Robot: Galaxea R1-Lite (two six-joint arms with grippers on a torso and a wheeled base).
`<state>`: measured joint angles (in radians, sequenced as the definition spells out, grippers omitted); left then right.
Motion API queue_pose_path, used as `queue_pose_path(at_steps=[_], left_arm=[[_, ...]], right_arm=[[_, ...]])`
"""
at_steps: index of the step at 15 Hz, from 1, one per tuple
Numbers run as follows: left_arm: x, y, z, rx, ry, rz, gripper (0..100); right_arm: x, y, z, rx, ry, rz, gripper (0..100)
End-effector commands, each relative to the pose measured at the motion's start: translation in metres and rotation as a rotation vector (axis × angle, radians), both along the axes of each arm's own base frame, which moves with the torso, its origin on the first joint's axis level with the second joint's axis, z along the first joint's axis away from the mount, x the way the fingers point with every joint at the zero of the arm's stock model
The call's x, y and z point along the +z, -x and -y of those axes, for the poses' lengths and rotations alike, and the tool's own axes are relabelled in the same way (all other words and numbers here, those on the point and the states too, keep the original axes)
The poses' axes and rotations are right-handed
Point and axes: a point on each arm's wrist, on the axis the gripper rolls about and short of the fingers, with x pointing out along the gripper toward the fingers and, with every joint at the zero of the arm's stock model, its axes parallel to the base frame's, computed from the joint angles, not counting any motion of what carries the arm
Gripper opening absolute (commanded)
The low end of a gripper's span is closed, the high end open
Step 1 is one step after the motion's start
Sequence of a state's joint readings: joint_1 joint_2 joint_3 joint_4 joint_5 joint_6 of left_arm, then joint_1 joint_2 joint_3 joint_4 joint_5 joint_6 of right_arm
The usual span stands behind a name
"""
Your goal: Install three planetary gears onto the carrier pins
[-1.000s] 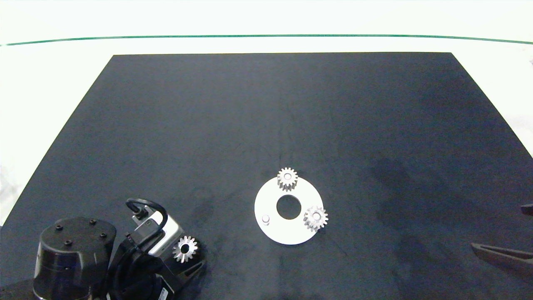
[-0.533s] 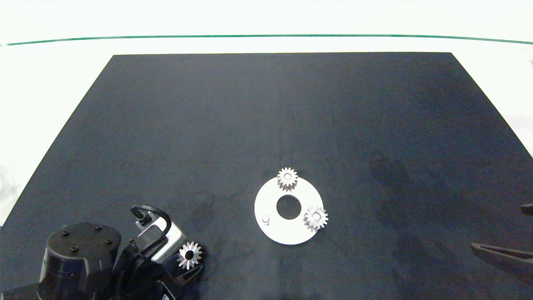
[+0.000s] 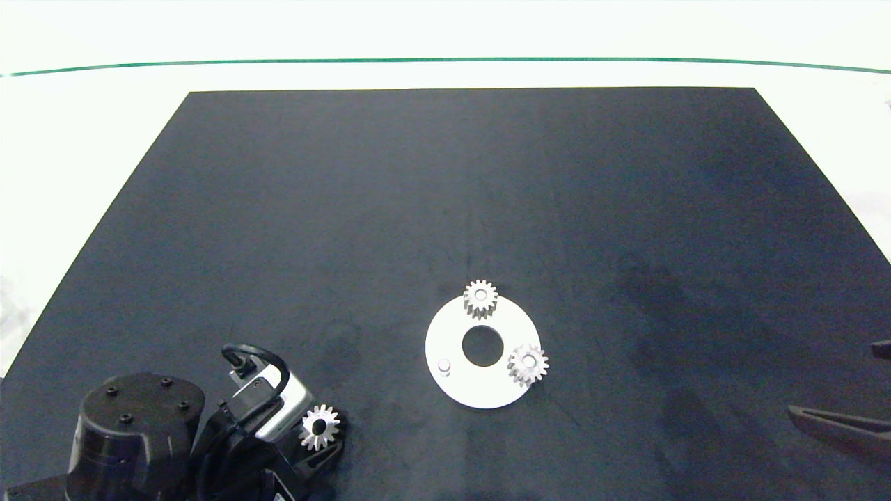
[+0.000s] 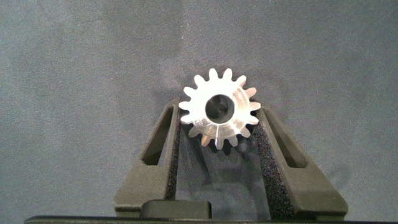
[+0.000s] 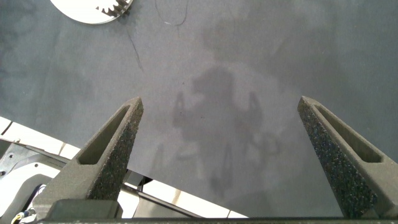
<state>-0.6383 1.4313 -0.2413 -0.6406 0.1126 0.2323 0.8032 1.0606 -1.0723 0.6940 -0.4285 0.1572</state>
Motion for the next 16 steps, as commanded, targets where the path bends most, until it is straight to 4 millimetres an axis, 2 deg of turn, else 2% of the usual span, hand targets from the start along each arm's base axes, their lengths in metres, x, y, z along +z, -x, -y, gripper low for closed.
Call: queue_pose_path(at_steps=[1, 5, 12, 16], left_arm=[[0.001, 0.001, 0.001, -0.007, 0.002, 0.008, 22], [0.009, 0.005, 0.008, -0.011, 0.002, 0.063, 22], [0.027, 0.000, 0.025, -0.083, -0.016, 0.156, 22], [0.037, -0.002, 0.034, -0.111, -0.078, 0.169, 22]], right_arm=[[-0.001, 0.000, 0.000, -0.002, 0.005, -0.003, 100], [0.000, 0.001, 0.002, -0.002, 0.000, 0.002, 100], [0.004, 0.010, 0.010, 0.000, -0.030, 0.031, 100], [0.005, 0.016, 0.016, 0.004, -0.040, 0.041, 100]])
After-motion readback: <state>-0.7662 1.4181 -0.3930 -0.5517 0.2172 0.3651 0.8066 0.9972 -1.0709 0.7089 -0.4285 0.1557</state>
